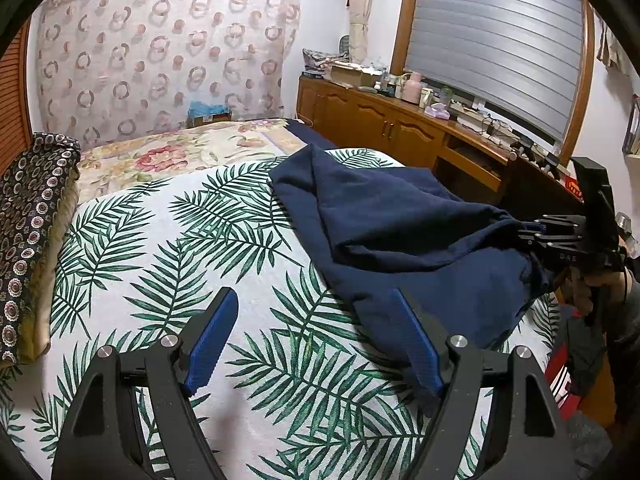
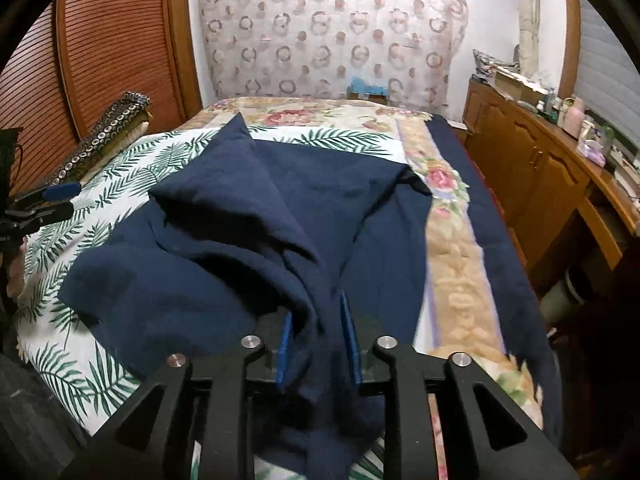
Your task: Fold small clothes
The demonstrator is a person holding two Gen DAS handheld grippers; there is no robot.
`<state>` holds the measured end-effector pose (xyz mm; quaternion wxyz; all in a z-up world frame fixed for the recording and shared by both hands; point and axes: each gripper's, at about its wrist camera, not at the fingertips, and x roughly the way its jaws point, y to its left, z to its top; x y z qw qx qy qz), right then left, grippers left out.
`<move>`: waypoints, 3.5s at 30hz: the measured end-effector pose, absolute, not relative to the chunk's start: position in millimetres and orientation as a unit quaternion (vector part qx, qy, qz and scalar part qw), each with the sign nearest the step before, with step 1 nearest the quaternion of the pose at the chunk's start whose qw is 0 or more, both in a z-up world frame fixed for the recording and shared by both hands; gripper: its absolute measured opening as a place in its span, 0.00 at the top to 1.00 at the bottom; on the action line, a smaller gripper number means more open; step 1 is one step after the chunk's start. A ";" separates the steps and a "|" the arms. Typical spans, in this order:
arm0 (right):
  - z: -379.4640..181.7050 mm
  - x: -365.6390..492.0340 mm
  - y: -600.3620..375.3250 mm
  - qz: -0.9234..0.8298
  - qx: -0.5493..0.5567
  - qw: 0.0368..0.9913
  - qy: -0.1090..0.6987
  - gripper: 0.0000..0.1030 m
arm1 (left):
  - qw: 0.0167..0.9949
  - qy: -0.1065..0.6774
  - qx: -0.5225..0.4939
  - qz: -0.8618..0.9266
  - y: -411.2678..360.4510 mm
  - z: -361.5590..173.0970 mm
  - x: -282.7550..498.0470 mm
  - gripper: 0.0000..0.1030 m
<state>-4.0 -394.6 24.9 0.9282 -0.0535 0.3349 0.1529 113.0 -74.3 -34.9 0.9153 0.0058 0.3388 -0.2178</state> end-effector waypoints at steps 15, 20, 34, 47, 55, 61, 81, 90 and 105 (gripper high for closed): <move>34.2 10.7 -373.9 0.172 -0.063 0.936 0.300 0.39 | 0.917 0.338 0.004 -0.214 -72.2 -35.2 113.0 0.23; 35.0 29.2 -333.8 0.213 -0.095 0.925 0.299 0.39 | 0.919 0.336 0.002 -0.206 -66.5 -34.7 112.6 0.23; 21.8 89.2 -252.1 0.310 -0.135 0.880 0.334 0.39 | 0.922 0.335 -0.009 -0.193 -50.6 -35.9 115.1 0.23; -9.7 118.6 -223.3 0.321 -0.152 0.862 0.362 0.40 | 0.921 0.337 -0.011 -0.195 -51.6 -38.2 113.9 0.23; -3.5 105.8 -230.8 0.325 -0.166 0.862 0.351 0.92 | 0.921 0.336 -0.010 -0.200 -55.2 -38.0 110.8 0.23; 39.0 96.3 -266.3 0.289 -0.146 0.898 0.296 0.94 | 0.920 0.336 -0.013 -0.203 -56.3 -38.1 109.7 0.23; 34.7 179.4 -352.8 0.097 -0.113 0.928 0.343 0.95 | 0.910 0.349 -0.006 -0.222 -73.4 -46.0 110.1 0.23; 53.9 150.8 -364.1 0.081 -0.081 0.935 0.335 0.46 | 0.906 0.354 0.000 -0.234 -83.6 -47.6 108.8 0.23; 9.5 7.9 -390.5 0.152 -0.044 0.922 0.354 0.46 | 0.881 0.381 0.002 -0.280 -107.7 -55.4 104.1 0.41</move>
